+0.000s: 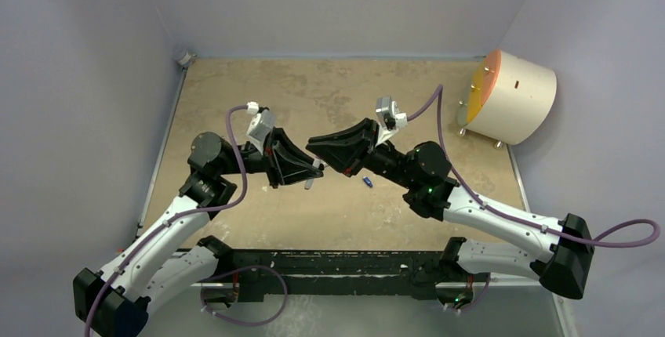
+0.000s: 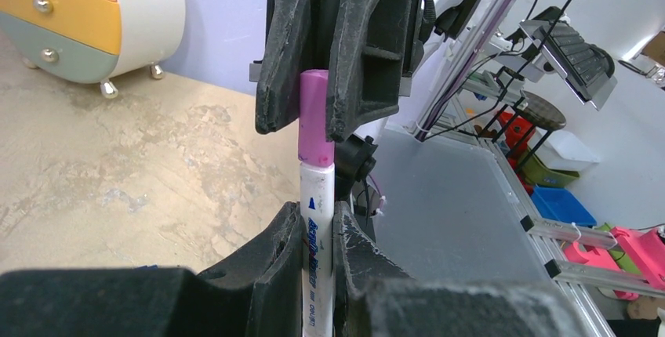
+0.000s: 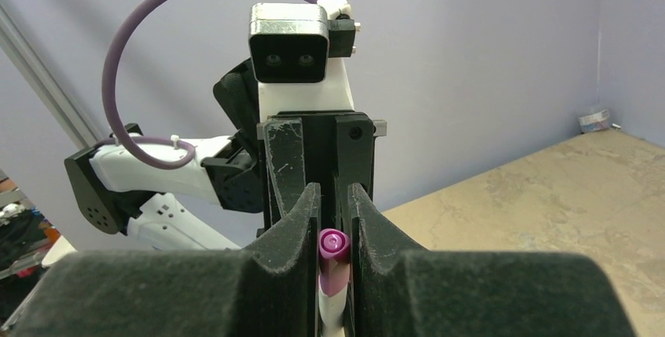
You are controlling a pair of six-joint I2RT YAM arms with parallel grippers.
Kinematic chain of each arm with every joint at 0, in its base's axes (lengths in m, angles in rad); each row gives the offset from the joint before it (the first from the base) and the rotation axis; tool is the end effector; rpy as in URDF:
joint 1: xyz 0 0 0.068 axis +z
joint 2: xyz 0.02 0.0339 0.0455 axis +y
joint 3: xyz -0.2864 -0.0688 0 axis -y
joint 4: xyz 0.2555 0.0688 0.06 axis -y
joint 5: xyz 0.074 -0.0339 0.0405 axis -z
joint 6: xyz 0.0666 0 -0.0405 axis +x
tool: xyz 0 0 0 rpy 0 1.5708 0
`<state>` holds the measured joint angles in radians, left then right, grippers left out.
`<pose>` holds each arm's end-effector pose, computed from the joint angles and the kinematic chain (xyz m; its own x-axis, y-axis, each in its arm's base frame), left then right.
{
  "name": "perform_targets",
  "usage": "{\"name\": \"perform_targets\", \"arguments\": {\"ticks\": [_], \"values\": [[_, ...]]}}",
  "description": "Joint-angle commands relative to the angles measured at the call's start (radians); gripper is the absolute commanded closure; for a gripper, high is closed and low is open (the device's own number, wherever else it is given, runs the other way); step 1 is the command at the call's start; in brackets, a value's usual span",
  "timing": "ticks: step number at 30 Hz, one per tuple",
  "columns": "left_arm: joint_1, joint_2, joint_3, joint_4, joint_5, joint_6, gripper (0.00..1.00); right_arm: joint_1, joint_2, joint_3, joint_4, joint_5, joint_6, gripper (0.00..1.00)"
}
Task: Insert the pens into the pen caps
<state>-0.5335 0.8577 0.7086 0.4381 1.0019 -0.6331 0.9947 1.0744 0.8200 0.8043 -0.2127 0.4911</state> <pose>0.1433 -0.1498 0.3828 -0.3756 -0.1483 -0.9148 0.9266 -0.0429 -0.3735 0.1323 0.2295 0.4318 -0.1818 0.5664 -0.8038 -0.9435 0.1298 0.3048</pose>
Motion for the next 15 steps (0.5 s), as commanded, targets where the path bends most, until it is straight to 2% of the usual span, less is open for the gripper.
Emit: {"name": "perform_targets", "arguments": {"ticks": [1, 7, 11, 15], "values": [[-0.009, -0.033, 0.051, 0.057, 0.001, 0.002, 1.00, 0.002, -0.008, 0.013, 0.067, -0.021, 0.013, 1.00], [-0.010, -0.034, 0.070, 0.097, 0.007, -0.040, 1.00, -0.003, 0.003, 0.003, 0.061, -0.076, -0.004, 1.00], [-0.010, -0.021, 0.076, 0.204, 0.019, -0.132, 1.00, -0.040, 0.024, -0.019, 0.096, -0.196, 0.006, 1.00], [-0.010, -0.021, 0.089, 0.224, 0.008, -0.143, 1.00, -0.080, 0.054, -0.031, 0.162, -0.339, 0.051, 1.00]]}}
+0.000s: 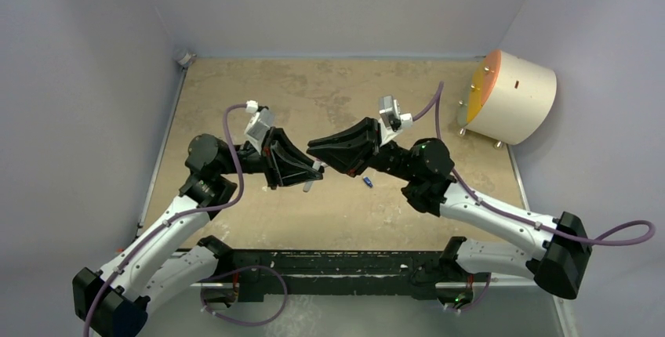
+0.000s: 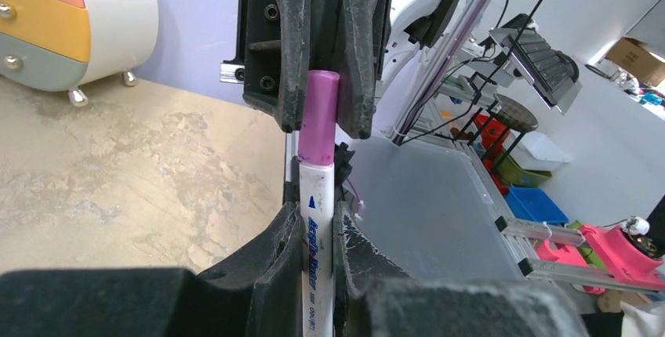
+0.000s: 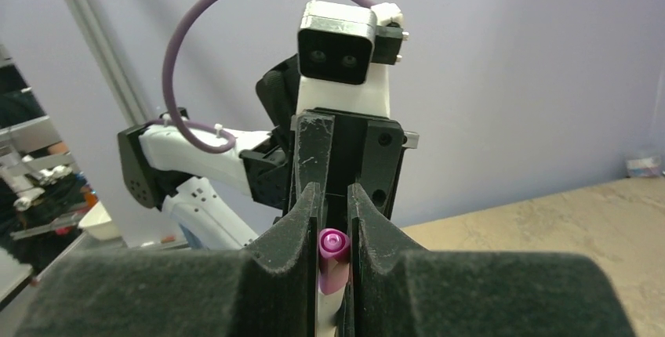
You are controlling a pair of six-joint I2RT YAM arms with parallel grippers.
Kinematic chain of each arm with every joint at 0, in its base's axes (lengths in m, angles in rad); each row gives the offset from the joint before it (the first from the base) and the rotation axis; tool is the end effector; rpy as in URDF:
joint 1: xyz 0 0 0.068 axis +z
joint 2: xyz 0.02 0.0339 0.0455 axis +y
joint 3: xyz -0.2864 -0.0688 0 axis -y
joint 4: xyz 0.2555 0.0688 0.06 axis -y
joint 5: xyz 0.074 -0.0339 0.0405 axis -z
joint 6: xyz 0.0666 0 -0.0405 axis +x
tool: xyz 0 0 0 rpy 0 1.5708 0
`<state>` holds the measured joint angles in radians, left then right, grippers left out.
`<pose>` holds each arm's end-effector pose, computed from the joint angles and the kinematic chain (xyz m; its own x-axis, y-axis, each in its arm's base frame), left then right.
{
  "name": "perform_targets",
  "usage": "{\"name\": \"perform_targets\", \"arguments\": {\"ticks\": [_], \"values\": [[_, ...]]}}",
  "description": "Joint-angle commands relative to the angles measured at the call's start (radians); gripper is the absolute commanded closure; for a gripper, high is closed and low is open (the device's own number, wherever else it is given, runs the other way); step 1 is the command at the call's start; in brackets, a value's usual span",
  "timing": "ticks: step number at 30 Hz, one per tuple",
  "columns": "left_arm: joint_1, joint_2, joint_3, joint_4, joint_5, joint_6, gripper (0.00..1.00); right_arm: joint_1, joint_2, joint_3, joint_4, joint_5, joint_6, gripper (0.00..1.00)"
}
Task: Insert the pens into the pen caps
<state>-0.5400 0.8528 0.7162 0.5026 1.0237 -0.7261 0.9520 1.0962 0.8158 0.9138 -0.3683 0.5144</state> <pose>0.1374 -0.1487 0.3927 -0.4022 -0.1616 -0.9012 0.9153 -0.0951 -0.3914 0.1318 0.2265 0.4358 -0.1578 0.5697 -0.8066 -0.9771 0.0281 0.2111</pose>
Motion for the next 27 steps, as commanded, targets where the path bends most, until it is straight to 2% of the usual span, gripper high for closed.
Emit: {"name": "perform_targets", "arguments": {"ticks": [1, 9, 12, 18, 27], "values": [[-0.003, -0.013, 0.088, 0.160, -0.016, -0.048, 1.00, -0.040, 0.037, -0.023, 0.052, -0.206, 0.026, 1.00], [-0.003, 0.055, 0.149, 0.135, -0.074, 0.023, 1.00, -0.047, 0.082, 0.007, -0.019, -0.261, -0.003, 1.00], [-0.003, 0.058, 0.170, 0.120, -0.111, 0.064, 1.00, -0.047, 0.116, -0.011, 0.032, -0.256, 0.047, 1.00], [-0.002, 0.055, 0.237, -0.077, -0.183, 0.244, 1.00, -0.047, 0.152, -0.059, 0.085, -0.167, 0.105, 1.00], [0.001, 0.102, 0.293, -0.075, -0.186, 0.260, 1.00, -0.044, 0.161, -0.092, 0.055, -0.132, 0.116, 1.00]]}}
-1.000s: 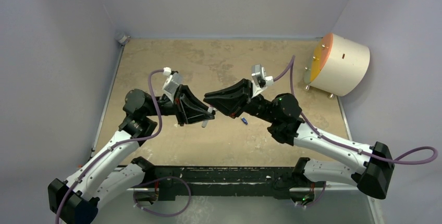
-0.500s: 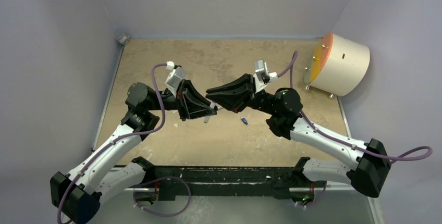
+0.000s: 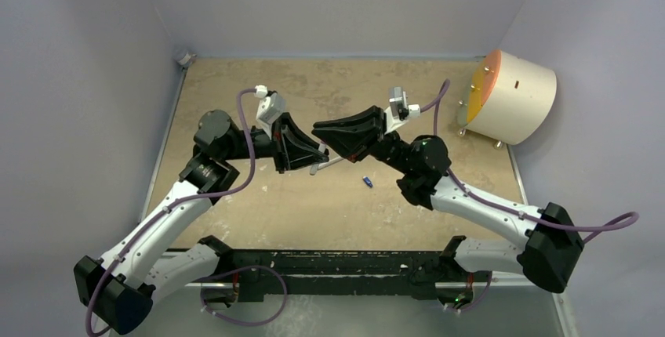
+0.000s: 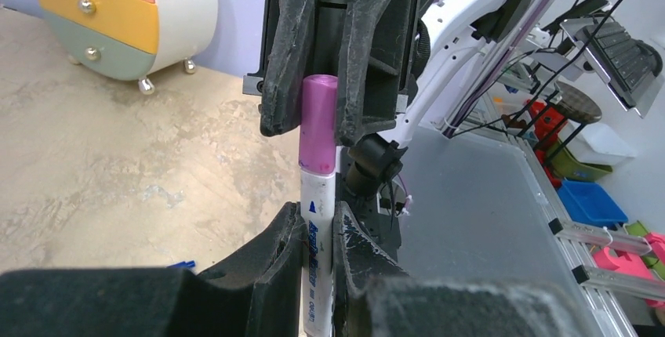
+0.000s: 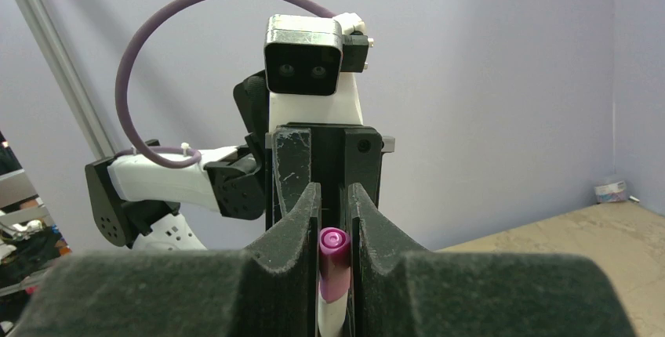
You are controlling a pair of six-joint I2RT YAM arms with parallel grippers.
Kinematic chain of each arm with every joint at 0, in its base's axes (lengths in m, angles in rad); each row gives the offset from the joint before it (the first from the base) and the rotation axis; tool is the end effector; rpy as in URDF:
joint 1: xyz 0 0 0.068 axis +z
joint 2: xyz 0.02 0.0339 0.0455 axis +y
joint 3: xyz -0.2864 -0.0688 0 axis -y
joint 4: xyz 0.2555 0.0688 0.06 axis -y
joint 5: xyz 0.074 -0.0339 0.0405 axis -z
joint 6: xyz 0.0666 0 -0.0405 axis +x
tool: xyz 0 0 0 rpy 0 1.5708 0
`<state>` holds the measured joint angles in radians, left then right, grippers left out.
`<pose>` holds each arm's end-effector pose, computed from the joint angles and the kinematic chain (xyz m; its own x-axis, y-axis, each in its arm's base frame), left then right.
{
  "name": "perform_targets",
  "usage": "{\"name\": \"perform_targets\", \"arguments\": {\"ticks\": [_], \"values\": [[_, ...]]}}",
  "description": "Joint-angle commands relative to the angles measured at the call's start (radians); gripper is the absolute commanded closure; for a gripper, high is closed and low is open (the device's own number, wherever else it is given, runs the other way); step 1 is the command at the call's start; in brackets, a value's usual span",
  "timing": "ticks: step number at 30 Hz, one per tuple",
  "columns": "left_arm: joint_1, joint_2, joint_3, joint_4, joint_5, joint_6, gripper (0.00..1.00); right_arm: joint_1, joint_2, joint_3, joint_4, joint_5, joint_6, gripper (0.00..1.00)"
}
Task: Insert the pens into the pen caps
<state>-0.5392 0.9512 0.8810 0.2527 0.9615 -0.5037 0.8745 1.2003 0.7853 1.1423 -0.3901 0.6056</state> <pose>0.1633 -0.1614 0.4089 -0.3394 -0.1188 -0.9331 0.9386 0.0225 -0.3443 0.1573 0.2277 0.4225 -0.1571 0.6330 -0.7581 -0.9759 0.0181 0.2173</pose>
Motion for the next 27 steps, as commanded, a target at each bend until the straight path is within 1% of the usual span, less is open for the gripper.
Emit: {"name": "perform_targets", "arguments": {"ticks": [1, 10, 13, 16, 21, 24, 27], "values": [[0.002, 0.004, 0.134, 0.179, -0.124, 0.036, 1.00, 0.033, 0.057, -0.072, -0.165, -0.115, 0.033, 1.00], [0.036, 0.013, 0.190, 0.203, -0.081, 0.010, 1.00, 0.040, 0.038, -0.141, -0.147, -0.184, 0.047, 1.00], [0.042, 0.018, 0.187, 0.277, -0.068, -0.048, 1.00, 0.041, 0.029, -0.154, -0.148, -0.221, 0.038, 1.00], [0.042, 0.029, 0.170, 0.400, -0.059, -0.136, 1.00, 0.047, 0.032, -0.154, -0.145, -0.240, 0.035, 1.00], [0.042, 0.044, 0.156, 0.521, -0.062, -0.199, 1.00, 0.069, 0.075, -0.154, -0.094, -0.252, 0.058, 1.00], [0.042, 0.055, 0.158, 0.577, -0.067, -0.230, 1.00, 0.091, 0.114, -0.154, -0.046, -0.244, 0.082, 1.00], [0.042, 0.067, 0.166, 0.591, -0.067, -0.237, 1.00, 0.118, 0.152, -0.146, -0.033, -0.223, 0.084, 1.00]]}}
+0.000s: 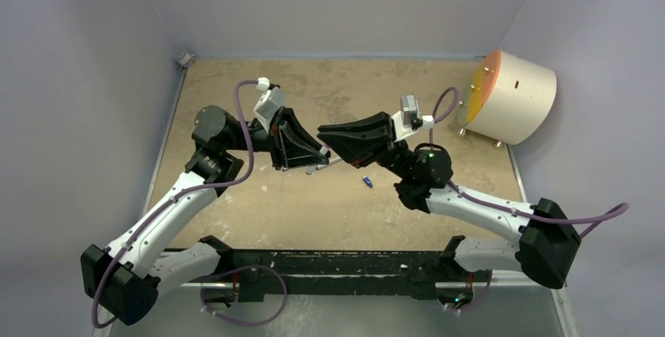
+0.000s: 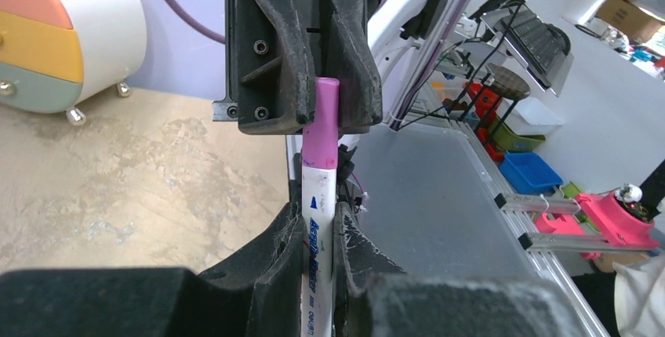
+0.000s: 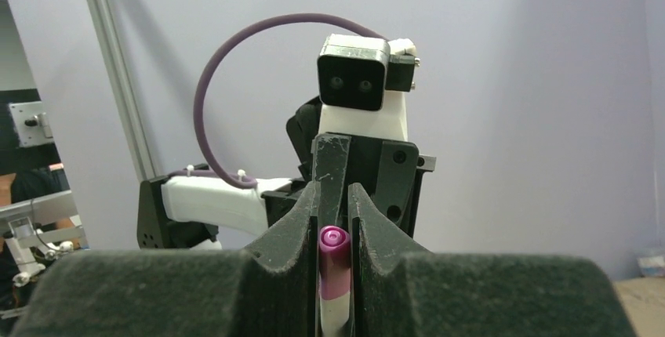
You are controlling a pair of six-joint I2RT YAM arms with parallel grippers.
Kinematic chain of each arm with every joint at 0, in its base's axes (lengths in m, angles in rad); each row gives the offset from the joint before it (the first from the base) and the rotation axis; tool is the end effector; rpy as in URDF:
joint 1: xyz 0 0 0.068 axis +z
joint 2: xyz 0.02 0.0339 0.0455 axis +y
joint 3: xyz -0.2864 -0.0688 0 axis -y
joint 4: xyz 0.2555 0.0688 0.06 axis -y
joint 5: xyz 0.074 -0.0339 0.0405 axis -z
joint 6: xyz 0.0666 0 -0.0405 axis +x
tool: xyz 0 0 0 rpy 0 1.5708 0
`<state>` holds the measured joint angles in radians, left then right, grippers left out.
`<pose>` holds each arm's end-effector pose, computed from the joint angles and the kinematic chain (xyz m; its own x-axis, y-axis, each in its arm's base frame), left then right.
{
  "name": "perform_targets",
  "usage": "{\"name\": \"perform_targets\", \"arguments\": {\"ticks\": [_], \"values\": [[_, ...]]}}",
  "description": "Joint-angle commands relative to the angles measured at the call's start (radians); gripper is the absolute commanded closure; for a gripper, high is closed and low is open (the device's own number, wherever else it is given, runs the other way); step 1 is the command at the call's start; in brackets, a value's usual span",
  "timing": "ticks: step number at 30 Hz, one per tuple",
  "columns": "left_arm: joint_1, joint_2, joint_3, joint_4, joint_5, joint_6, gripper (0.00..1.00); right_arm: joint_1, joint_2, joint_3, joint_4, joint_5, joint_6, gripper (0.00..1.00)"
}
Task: Insert the pens into the pen caps
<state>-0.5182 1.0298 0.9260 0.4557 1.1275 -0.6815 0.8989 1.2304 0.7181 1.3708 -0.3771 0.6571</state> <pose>0.1692 -0.1658 0.4276 -0.3654 -0.1027 -0.9252 0.9257 -0.1444 -0.3495 0.1460 0.2229 0.4134 -0.1629 0.7075 -0.6877 -0.9825 -0.0527 0.1786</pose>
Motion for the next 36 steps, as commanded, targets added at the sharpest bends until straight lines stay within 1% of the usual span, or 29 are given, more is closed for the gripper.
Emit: {"name": "perform_targets", "arguments": {"ticks": [1, 4, 6, 9, 13, 15, 17, 26, 28, 30, 36], "values": [[0.021, -0.010, 0.124, 0.388, -0.234, -0.058, 1.00, 0.101, 0.132, -0.077, -0.260, -0.230, 0.033, 1.00], [0.022, -0.004, 0.132, 0.383, -0.232, -0.053, 1.00, 0.115, 0.150, -0.077, -0.266, -0.206, 0.028, 1.00], [0.021, -0.002, 0.140, 0.361, -0.230, -0.035, 1.00, 0.119, 0.149, -0.076, -0.300, -0.183, 0.010, 1.00], [0.022, -0.005, 0.151, 0.306, -0.234, 0.008, 1.00, 0.123, 0.124, -0.076, -0.380, -0.141, -0.025, 1.00], [0.024, -0.007, 0.167, 0.263, -0.252, 0.046, 1.00, 0.135, 0.088, -0.066, -0.532, -0.051, -0.086, 1.00], [0.024, -0.005, 0.181, 0.201, -0.268, 0.092, 1.00, 0.146, 0.075, -0.063, -0.588, 0.002, -0.099, 1.00], [0.024, -0.005, 0.185, 0.173, -0.279, 0.117, 1.00, 0.166, 0.063, -0.051, -0.653, 0.077, -0.114, 1.00], [0.038, 0.005, 0.194, 0.181, -0.298, 0.121, 1.00, 0.234, 0.076, 0.005, -0.884, 0.349, -0.130, 1.00], [0.043, 0.005, 0.192, 0.184, -0.298, 0.122, 1.00, 0.249, 0.072, 0.008, -0.915, 0.398, -0.131, 1.00], [0.050, 0.003, 0.188, 0.196, -0.297, 0.115, 1.00, 0.252, 0.059, -0.004, -0.924, 0.412, -0.126, 1.00], [0.130, -0.016, 0.191, 0.226, -0.282, 0.073, 1.00, 0.253, -0.008, -0.076, -0.879, 0.396, -0.112, 1.00]]}}
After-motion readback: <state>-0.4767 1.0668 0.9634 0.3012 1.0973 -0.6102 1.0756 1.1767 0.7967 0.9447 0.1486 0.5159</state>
